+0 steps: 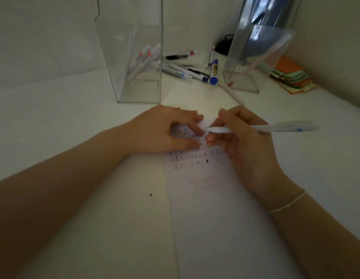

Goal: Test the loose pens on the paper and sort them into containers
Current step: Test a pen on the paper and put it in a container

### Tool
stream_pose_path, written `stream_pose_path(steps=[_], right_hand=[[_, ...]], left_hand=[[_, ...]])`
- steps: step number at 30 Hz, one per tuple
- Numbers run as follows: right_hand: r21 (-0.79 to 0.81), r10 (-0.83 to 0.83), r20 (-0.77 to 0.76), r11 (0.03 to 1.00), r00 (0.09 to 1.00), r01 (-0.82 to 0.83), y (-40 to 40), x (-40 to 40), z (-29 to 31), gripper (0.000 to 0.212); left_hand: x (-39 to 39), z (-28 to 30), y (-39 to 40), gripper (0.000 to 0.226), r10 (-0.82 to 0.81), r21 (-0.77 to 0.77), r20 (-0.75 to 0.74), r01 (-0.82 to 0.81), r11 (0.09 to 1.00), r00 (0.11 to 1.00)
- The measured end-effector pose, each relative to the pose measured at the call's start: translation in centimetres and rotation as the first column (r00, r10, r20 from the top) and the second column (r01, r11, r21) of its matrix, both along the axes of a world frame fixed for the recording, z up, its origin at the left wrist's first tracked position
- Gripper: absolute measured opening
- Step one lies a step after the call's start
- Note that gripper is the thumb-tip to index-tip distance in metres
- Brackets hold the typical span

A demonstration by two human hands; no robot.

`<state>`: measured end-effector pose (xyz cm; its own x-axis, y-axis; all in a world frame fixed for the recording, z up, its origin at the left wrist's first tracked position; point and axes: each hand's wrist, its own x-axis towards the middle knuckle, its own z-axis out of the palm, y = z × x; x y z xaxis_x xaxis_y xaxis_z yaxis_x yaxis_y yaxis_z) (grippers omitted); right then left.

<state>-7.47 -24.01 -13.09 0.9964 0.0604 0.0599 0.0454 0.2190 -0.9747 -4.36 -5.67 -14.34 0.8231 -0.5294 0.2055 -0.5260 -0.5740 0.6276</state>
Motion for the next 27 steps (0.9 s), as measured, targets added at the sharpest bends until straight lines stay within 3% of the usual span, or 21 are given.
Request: stream_pose_path(steps=[3, 7, 27], right_hand=[[-0.226, 0.018, 0.056, 0.974, 0.998, -0.005, -0.04, -0.46, -0.06, 0.024], [-0.505, -0.091, 0.165, 0.847, 0.982, 0.164, 0.42, -0.85, -0.53, 0.034], [-0.598, -0.09, 0.183, 0.78, 0.979, 0.183, 0.78, -0.86, -0.76, 0.026]], left_hand=[[0.07, -0.08, -0.07, 0.034, -0.004, 0.001, -0.001, 0.004, 1.0, 1.0], [0.08, -0.02, -0.19, 0.027, -0.008, -0.013, -0.014, 0.007, 1.0, 1.0], [0.26, -0.19, -0.07, 0.036, -0.004, 0.016, -0.002, 0.004, 1.0, 1.0]])
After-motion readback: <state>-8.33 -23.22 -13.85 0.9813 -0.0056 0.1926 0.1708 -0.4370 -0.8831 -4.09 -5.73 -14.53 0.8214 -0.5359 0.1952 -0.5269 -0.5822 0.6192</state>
